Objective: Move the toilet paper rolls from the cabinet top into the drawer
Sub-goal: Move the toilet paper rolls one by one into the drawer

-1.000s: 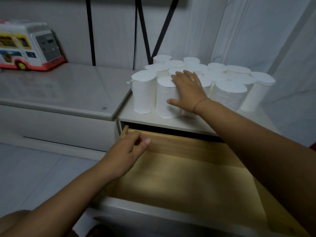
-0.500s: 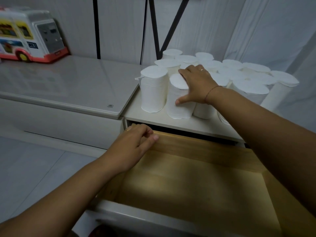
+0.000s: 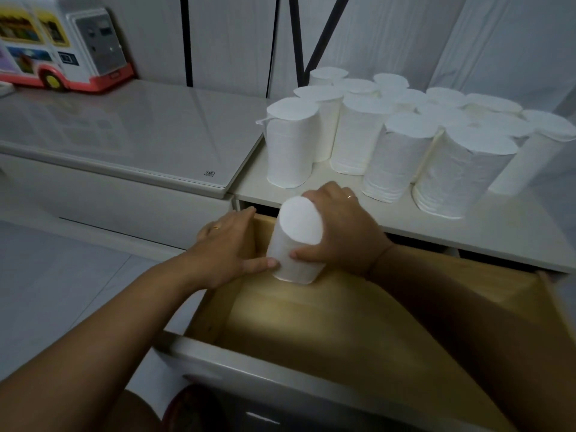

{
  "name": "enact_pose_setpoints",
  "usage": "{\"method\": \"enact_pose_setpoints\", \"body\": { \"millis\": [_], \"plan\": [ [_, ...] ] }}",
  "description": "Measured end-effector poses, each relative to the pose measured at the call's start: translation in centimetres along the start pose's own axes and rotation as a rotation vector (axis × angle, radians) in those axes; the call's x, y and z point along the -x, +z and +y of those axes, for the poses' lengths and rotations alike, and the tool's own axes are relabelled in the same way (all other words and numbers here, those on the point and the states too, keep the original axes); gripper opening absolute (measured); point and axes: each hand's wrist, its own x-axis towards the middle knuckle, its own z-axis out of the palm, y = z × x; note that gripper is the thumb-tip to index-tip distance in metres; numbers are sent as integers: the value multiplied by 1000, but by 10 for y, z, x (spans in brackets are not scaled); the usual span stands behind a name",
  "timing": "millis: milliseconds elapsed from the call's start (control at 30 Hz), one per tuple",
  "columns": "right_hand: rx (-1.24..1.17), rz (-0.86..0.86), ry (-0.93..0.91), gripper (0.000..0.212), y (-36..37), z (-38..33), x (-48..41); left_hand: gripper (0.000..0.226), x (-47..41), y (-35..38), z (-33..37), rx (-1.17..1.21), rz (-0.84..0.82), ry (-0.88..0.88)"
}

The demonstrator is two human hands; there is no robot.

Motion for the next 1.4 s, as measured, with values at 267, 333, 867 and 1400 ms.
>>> {"method": "enact_pose_setpoints", "body": {
  "millis": [267, 333, 867, 1400],
  "plan": [
    [-38, 31, 126, 83, 95, 5, -15, 103, -8, 38, -13, -141, -29, 47],
    [-93, 70, 139, 85, 104, 4, -15, 106, -11, 46, -16, -165, -4, 27],
    [-591, 38, 389, 55, 116, -1, 0, 90, -13, 62, -2, -452, 40, 226],
    [-102, 150, -77, 96, -55, 34, -122, 91, -17, 59, 0, -430, -6, 213]
  ]
}}
